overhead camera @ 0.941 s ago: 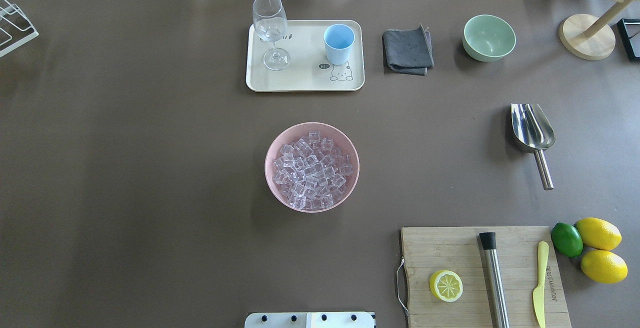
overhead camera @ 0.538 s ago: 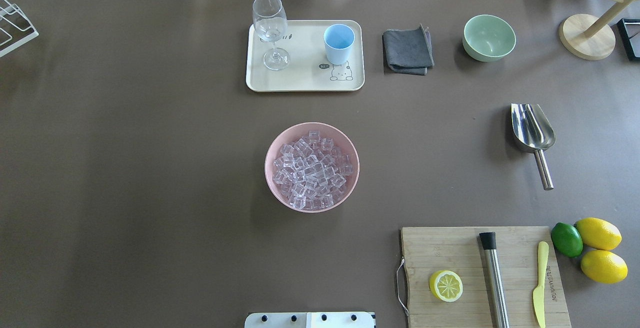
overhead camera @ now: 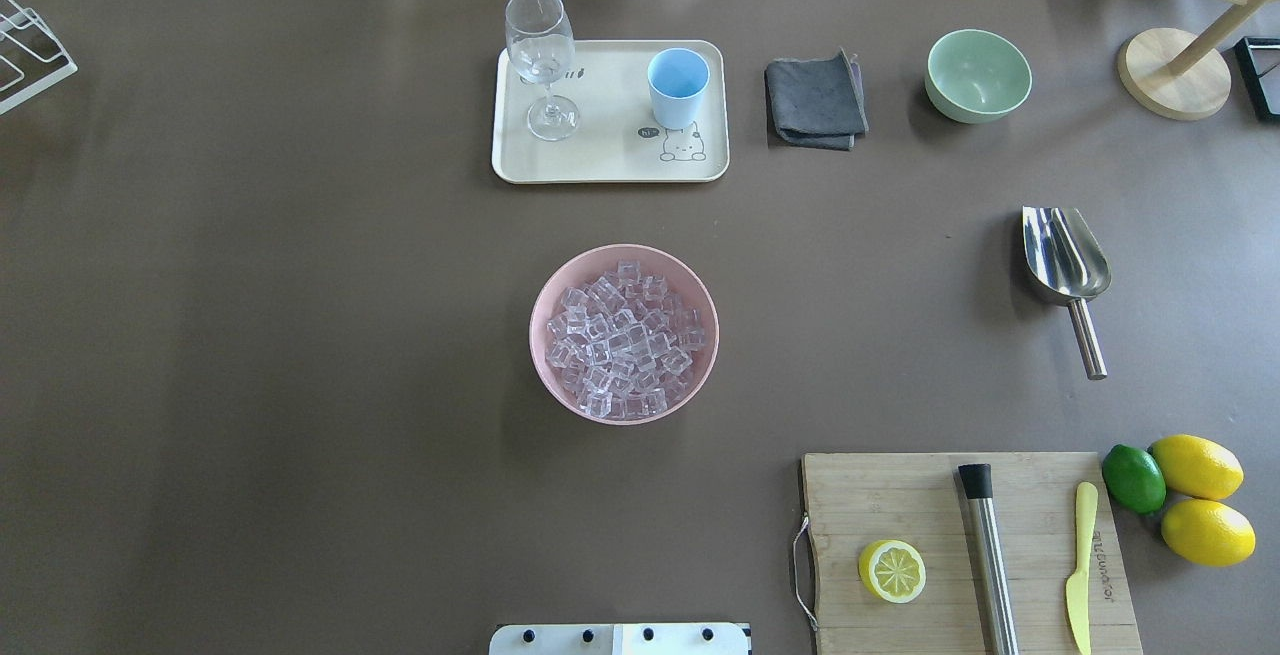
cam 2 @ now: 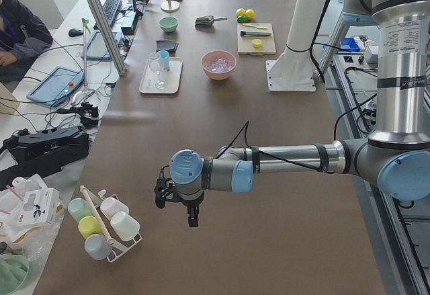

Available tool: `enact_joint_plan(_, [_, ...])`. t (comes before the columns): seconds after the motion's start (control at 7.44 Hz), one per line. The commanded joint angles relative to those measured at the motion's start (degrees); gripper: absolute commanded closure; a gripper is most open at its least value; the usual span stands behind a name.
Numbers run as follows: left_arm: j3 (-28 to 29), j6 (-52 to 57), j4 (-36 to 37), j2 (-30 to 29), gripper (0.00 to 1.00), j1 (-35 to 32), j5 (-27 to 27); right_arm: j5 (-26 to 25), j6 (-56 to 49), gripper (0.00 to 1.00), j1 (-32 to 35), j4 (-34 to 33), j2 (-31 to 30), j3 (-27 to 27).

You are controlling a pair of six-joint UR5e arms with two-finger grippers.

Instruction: Put ice in cup with scoop

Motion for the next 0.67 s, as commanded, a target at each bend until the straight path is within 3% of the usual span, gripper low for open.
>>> enact_joint_plan(0.0, [-3.1,-0.4,-1.3,-0.5,0.02,3.3,-0.3,2.7,17.8,0.00,-8.0,0.1,0.0,5.0])
enact_joint_plan(0.13, [-5.9,-0.4,-1.4,-0.7,0.02,6.8,-0.2,2.8,25.4,0.00,-12.7,0.1,0.0,7.9])
enact_joint_plan(0.54, [-12.2,-0.7,-1.3,-4.2,0.02,18.6,0.1,4.1,31.5,0.00,-18.6,0.1,0.0,10.4])
